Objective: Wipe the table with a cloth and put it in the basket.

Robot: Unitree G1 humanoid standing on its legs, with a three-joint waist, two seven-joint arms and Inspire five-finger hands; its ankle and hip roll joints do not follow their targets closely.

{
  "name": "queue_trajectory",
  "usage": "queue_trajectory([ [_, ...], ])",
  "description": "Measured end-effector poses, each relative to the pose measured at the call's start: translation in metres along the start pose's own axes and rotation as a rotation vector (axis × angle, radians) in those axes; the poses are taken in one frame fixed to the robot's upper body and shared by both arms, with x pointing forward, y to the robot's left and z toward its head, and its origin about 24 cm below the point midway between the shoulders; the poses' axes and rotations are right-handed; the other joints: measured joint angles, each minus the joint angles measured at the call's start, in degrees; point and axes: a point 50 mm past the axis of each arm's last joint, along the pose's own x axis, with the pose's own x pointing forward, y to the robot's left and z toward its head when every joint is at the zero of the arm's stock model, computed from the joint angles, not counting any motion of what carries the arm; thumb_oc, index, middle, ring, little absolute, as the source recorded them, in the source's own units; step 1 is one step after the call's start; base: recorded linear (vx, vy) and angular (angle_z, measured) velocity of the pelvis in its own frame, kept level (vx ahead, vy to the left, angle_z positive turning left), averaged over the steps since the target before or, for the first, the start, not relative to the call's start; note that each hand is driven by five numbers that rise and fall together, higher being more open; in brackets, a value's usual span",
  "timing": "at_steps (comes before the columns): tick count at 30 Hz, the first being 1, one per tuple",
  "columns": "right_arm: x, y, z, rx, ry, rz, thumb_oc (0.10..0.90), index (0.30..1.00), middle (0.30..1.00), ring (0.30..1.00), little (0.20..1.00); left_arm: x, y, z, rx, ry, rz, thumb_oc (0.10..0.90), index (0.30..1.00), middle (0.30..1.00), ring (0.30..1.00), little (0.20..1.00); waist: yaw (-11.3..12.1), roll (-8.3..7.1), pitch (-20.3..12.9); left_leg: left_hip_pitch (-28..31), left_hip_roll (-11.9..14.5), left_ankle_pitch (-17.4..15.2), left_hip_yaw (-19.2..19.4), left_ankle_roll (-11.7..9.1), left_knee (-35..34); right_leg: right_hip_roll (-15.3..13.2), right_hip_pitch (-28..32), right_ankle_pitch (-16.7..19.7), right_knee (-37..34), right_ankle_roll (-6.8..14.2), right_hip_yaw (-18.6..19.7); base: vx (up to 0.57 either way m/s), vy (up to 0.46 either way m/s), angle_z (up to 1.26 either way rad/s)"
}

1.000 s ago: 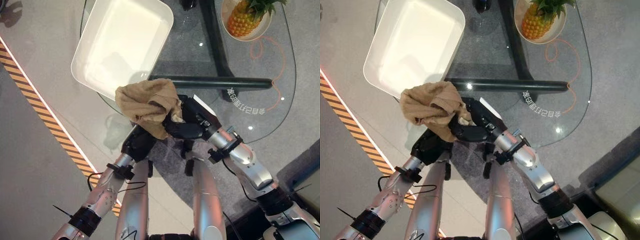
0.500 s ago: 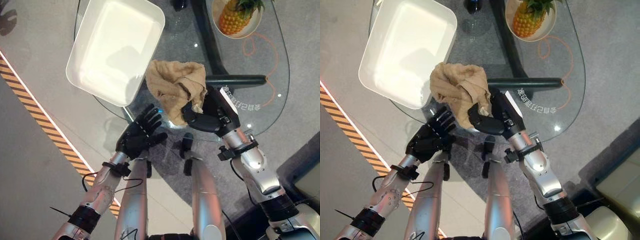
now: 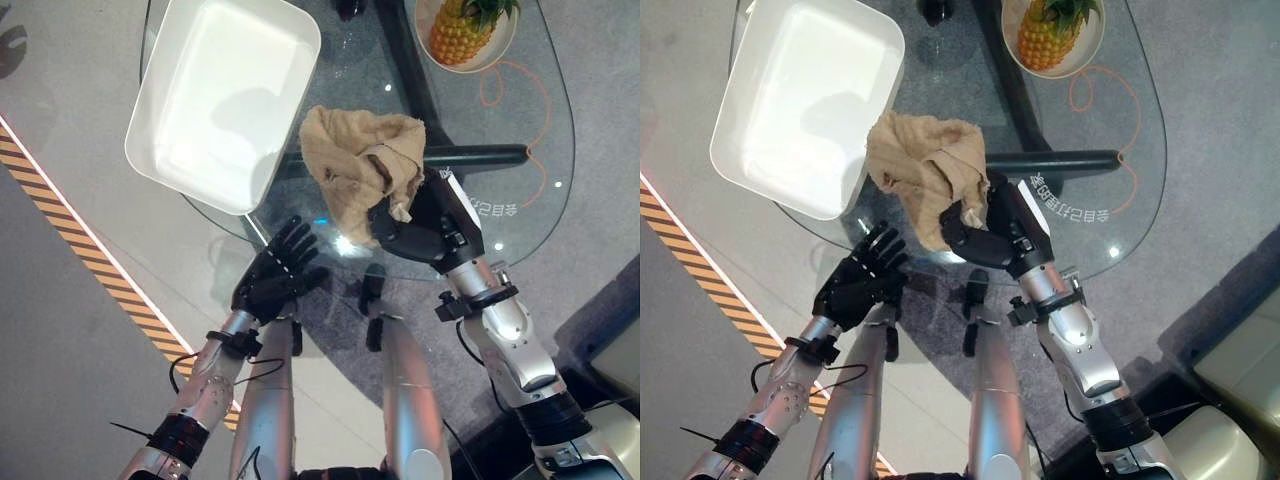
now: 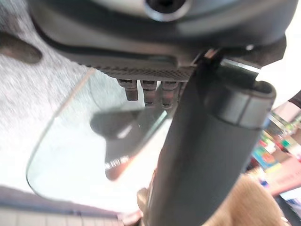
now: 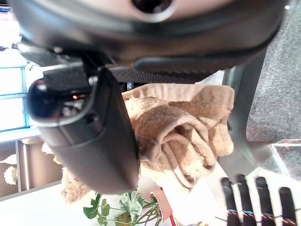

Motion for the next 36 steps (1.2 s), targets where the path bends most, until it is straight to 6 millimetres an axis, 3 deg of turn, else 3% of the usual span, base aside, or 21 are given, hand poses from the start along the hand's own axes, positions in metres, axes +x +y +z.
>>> queue_trajectory([
  [5, 0.0, 0.003, -0.003, 0.004, 0.018, 0.011, 0.1, 0.3, 0.3, 0.3, 0.2, 0.011, -0.031, 0.015, -0.079, -0.096, -0.194, 0.8, 0.9, 0.9, 0.9, 0.9, 0.01, 0.0, 0.0, 0.08, -0.09, 0.02, 0.0, -0.01, -0.93, -0.08, -0.07, -0.01, -0.19, 0.02, 0.0, 0.0, 0.0, 0.0],
  [8, -0.002, 0.009, -0.007, 0.018, 0.045, 0.033, 0.1, 0.3, 0.3, 0.3, 0.2, 0.009, -0.038, 0.019, -0.105, -0.122, -0.243, 0.8, 0.9, 0.9, 0.9, 0.9, -0.21, -0.04, -0.01, 1.28, -0.13, -0.21, 0.11, 0.1, -0.81, -0.16, 0.93, -0.61, -0.04, 0.09, 0.03, 0.07, 0.014, 0.0],
  [16, 0.004, 0.014, -0.005, 0.015, 0.052, 0.073, 0.1, 0.3, 0.3, 0.3, 0.2, 0.007, -0.039, 0.023, -0.092, -0.12, -0.254, 0.8, 0.9, 0.9, 0.9, 0.9, -0.06, 0.01, -0.06, 1.64, -0.23, -0.05, -0.14, -0.07, -1.65, -0.33, 1.12, -0.95, 0.13, 0.06, -0.37, -0.03, -0.003, 0.02],
  [22, 0.014, 0.016, -0.006, -0.05, 0.142, 0.208, 0.1, 0.3, 0.3, 0.3, 0.2, 0.005, -0.033, 0.025, -0.072, -0.1, -0.192, 0.8, 0.9, 0.9, 0.9, 0.9, 0.43, 0.18, 0.04, 0.89, -0.45, 0.68, -0.64, -0.49, -2.55, -0.49, 0.03, -1.08, 0.19, -0.13, -0.76, 0.02, -0.014, 0.04],
  [36, 0.015, 0.015, -0.017, -0.237, 0.342, 0.471, 0.1, 0.3, 0.3, 0.3, 0.2, -0.005, -0.023, 0.011, -0.062, 0.0, -0.101, 0.8, 0.9, 0.9, 0.9, 0.9, 1.67, 0.5, -0.01, 1.8, -0.49, 0.95, -1.42, -0.69, -2.55, -0.45, 1.08, -1.36, 0.55, -0.36, -0.92, 0.01, -0.01, 0.02],
])
